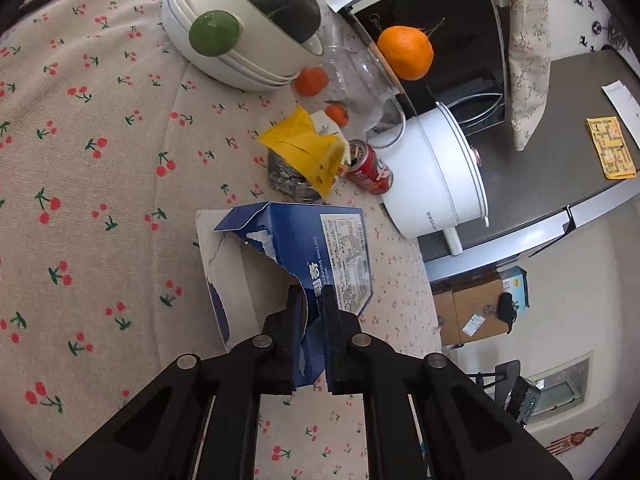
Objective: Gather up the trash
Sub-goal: 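Grasp the blue biscuit box with the left tool and lift it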
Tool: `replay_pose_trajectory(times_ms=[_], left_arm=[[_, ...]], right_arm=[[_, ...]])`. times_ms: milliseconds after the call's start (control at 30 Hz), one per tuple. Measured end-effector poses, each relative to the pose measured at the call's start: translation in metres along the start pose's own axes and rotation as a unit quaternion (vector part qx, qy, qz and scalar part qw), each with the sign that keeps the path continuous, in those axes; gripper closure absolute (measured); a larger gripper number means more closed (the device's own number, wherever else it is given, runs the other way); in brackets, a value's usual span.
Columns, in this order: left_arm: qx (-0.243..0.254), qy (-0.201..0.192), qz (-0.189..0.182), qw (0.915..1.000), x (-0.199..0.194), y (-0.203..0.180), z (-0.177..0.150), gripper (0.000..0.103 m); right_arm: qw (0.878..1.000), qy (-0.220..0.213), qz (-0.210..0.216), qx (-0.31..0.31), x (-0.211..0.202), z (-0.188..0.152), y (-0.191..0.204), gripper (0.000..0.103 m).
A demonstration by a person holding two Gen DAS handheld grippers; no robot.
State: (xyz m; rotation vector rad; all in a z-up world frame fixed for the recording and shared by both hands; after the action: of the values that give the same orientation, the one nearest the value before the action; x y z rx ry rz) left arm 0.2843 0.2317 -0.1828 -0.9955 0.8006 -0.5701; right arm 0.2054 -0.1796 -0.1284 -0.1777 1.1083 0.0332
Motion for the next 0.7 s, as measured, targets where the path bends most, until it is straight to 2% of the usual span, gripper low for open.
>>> replay_pose_trajectory(times_ms=[167, 267, 433, 567, 700], left_arm=[[0.032, -0.003, 0.019, 0.9993, -0.010, -0.045, -0.023, 0.101], [0.055, -0.008, 0.056, 0.9969, -0.029, -0.073, -0.040, 0.103], [0.114, -0.039, 0.141, 0.9827, -0.080, -0.112, -0.063, 0.103], [0.115, -0.087, 0.153, 0.9776, -0.123, -0.130, -0.077, 0.103], [0.140, -0.125, 0.168, 0.9678, -0.146, -0.142, -0.088, 0.103]], right_arm=[[1.000, -0.005, 0.009, 0.005, -0.006, 0.000, 0.003, 0.022], [1.000, -0.009, 0.010, 0.002, -0.009, -0.001, 0.006, 0.022], [0.999, -0.023, -0.010, -0.032, -0.011, 0.006, 0.023, 0.022], [0.998, -0.035, 0.019, -0.041, -0.018, 0.025, 0.049, 0.022], [0.996, -0.064, 0.049, -0.044, -0.022, 0.056, 0.090, 0.022]])
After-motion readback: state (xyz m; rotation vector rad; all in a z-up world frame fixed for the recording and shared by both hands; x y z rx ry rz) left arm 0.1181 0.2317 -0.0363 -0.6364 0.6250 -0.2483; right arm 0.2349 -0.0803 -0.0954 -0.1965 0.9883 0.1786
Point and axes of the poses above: each gripper's, at about its wrist camera, not at the fingertips, and x roughly the way its jaws point, y to its left, z to its top, the point moved 4 cm from there along x, roughly the way its jaws point, and after that the axes turned 15 degrees about -z, right-handed, at the moved point
